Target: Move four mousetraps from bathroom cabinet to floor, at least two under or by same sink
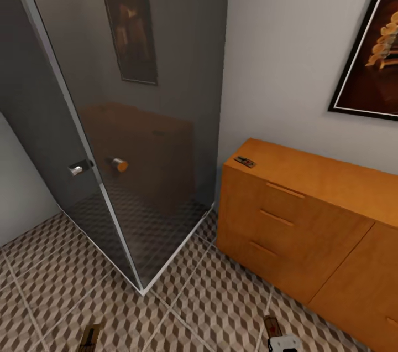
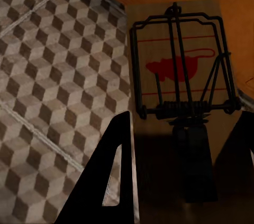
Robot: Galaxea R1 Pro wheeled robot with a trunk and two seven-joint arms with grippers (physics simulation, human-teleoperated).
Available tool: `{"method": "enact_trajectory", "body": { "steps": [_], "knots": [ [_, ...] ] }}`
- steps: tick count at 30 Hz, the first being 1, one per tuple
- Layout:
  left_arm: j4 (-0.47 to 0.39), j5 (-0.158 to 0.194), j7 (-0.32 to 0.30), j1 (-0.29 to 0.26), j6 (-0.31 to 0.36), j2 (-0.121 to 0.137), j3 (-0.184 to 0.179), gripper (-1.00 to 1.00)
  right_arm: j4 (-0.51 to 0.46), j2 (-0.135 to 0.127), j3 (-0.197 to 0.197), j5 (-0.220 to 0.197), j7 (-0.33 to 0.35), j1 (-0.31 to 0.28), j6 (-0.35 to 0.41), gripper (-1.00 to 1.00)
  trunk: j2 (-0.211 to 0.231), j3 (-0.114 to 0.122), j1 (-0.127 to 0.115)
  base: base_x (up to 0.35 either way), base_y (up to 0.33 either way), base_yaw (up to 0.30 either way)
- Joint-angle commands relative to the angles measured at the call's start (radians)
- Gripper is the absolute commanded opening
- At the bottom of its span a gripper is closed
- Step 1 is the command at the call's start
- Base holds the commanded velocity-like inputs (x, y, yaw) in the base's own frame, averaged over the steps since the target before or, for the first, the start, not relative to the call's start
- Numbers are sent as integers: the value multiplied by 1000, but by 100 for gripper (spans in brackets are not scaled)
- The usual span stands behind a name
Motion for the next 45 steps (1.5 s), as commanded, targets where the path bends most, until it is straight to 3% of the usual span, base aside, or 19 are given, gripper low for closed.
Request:
{"method": "enact_trajectory", "body": {
  "steps": [1,45],
  "knots": [
    [2,0,6,-1,-2,-1,-8,-100,1,0,4,8,-8,0,0,-100,0,-1,0,0,0,289],
    [2,0,6,-1,-2,-1,-8,-100,1,3,5,8,-8,0,0,-100,0,-1,0,0,0,288]
  ]
}}
